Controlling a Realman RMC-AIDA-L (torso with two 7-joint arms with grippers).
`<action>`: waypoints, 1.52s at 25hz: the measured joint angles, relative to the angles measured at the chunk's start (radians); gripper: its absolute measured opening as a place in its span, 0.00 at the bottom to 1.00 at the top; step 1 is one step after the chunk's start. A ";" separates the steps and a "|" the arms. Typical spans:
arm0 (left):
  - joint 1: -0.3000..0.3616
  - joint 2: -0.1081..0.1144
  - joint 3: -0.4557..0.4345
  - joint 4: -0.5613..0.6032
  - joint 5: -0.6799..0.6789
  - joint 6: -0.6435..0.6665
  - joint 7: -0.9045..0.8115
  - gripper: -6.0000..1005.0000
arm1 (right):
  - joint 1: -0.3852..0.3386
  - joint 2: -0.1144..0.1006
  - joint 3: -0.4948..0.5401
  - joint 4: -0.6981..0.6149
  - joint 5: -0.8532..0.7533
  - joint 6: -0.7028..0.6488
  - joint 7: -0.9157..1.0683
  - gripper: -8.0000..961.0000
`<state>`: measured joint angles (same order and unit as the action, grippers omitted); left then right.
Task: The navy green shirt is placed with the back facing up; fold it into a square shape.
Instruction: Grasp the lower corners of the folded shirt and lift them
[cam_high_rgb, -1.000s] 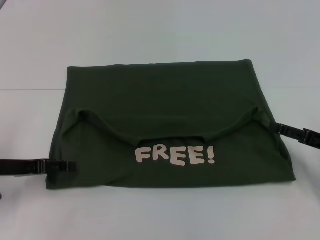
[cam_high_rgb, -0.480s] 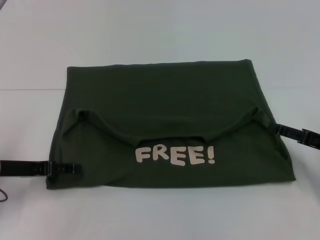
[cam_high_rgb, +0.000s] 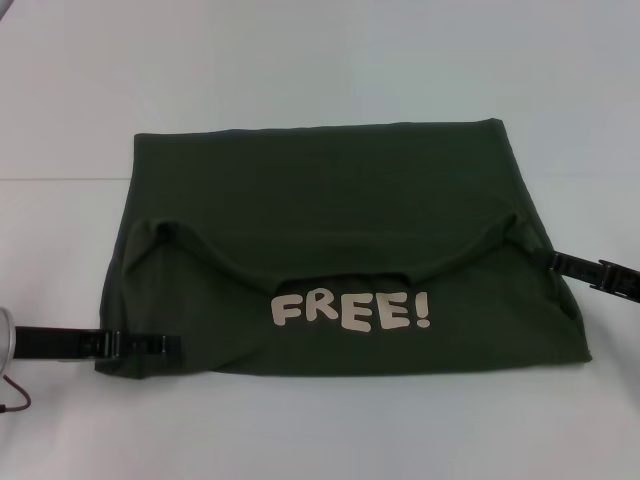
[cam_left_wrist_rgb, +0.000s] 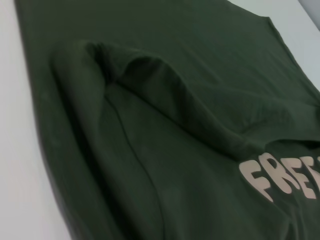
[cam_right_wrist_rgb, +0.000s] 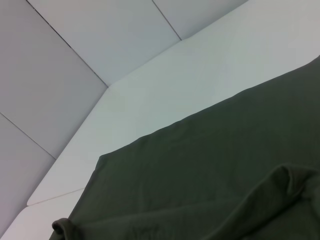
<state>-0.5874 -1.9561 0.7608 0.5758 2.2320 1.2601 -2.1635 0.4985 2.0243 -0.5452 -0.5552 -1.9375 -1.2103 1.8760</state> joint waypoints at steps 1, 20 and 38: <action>-0.002 0.000 0.000 0.000 0.000 0.004 0.000 0.84 | 0.000 0.000 0.000 0.000 0.000 0.000 0.000 0.96; -0.005 -0.001 -0.002 0.012 0.045 -0.045 -0.006 0.83 | 0.002 0.005 -0.011 0.000 0.000 -0.001 0.000 0.96; -0.022 -0.011 0.000 0.004 0.049 -0.030 -0.002 0.82 | 0.005 0.006 -0.010 0.000 0.000 0.000 0.000 0.96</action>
<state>-0.6093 -1.9674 0.7609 0.5798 2.2811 1.2302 -2.1654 0.5031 2.0299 -0.5552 -0.5553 -1.9373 -1.2102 1.8760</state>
